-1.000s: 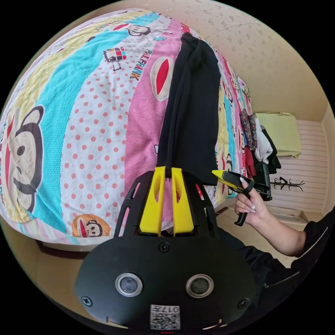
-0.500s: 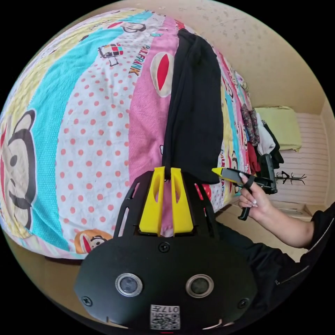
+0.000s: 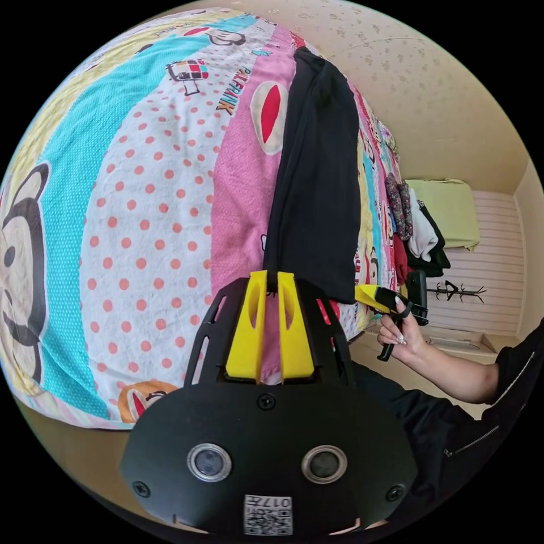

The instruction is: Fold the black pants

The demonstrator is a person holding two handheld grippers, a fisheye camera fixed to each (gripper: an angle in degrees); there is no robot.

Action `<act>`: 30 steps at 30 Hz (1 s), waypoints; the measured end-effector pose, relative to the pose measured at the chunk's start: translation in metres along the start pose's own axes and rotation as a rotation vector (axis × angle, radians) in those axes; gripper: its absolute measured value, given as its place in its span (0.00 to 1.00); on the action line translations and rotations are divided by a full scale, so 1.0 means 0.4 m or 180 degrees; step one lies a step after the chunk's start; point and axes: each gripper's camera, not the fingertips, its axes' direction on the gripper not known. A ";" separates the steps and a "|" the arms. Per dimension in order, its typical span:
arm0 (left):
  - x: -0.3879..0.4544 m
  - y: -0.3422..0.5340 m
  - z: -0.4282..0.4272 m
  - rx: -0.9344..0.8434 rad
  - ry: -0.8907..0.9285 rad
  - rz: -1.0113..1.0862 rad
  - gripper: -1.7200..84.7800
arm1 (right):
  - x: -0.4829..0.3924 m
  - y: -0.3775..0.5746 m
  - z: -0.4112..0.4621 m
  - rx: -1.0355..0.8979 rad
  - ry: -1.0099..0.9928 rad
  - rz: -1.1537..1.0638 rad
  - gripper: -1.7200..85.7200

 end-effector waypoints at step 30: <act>-0.202 0.067 -0.073 0.0990 0.2222 -0.0570 0.28 | -0.221 -0.002 -0.066 0.0036 -0.1496 -0.0197 0.06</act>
